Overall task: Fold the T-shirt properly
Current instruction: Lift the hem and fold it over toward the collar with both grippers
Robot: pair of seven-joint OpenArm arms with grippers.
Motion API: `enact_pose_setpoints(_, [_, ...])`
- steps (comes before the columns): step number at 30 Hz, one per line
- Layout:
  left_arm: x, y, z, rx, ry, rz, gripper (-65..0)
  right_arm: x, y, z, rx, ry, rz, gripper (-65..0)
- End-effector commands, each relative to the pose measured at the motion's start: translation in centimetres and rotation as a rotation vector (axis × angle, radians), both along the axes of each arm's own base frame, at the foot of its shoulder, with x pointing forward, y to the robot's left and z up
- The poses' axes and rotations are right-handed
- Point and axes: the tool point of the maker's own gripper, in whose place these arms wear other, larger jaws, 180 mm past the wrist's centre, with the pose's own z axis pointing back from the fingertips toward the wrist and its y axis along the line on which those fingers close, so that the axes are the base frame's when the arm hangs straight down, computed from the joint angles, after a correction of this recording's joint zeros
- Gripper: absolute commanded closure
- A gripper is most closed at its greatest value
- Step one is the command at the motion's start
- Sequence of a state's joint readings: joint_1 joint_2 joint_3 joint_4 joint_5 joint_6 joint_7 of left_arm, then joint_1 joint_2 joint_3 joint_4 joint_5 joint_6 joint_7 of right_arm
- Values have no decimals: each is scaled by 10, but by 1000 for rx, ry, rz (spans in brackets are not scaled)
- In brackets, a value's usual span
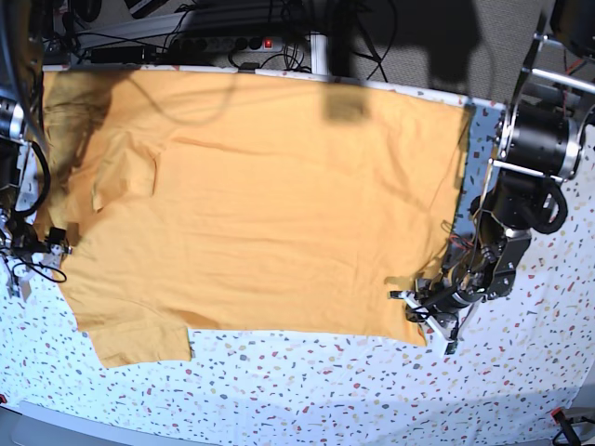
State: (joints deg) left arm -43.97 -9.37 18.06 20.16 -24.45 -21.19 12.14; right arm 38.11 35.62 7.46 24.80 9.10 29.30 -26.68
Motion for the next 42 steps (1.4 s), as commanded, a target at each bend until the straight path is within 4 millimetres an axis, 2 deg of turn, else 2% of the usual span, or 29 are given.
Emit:
enact_pose_setpoints(1, [21, -1, 30, -20, -81, 5, 0, 16, -3, 21, -10, -64, 16, -379])
enact_pose_setpoints(6, [21, -1, 30, -20, -81, 5, 0, 20, 22, 4, -18, -26, 67, -379])
enact_pose_setpoints(10, [21, -1, 30, -19, -81, 5, 0, 13, 30, -10, -19, -7, 82, -379])
enact_pose_setpoints(15, [21, 0, 30, -20, -81, 6, 0, 13, 24, -7, -29, -9, 68, -378])
enact_pose_setpoints(18, [21, -1, 30, -20, -81, 5, 0, 10, 6, -2, -72, -16, -11, -378])
enact_pose_setpoints(20, [21, -1, 30, -20, -81, 5, 0, 8, -2, 0, -87, -16, -37, -335])
enact_pose_setpoints(23, [21, -1, 30, -20, -81, 5, 0, 7, -1, -2, -85, -12, -35, -231])
enact_pose_setpoints(27, [21, -1, 30, -20, -81, 5, 0, 8, 2, -2, -82, -14, -33, -24])
enact_pose_setpoints(28, [21, 0, 30, -19, -81, 5, 0, 9, 1, -1, -82, -15, -33, 0])
enact_pose_setpoints(36, [24, -8, 40, -8, -80, -28, 0, 11, 4, 2, -83, -3, -16, 0])
enact_pose_setpoints(42, [26, -26, 63, 18, -82, -104, 0, 20, 13, 17, -108, -20, 79, 0])
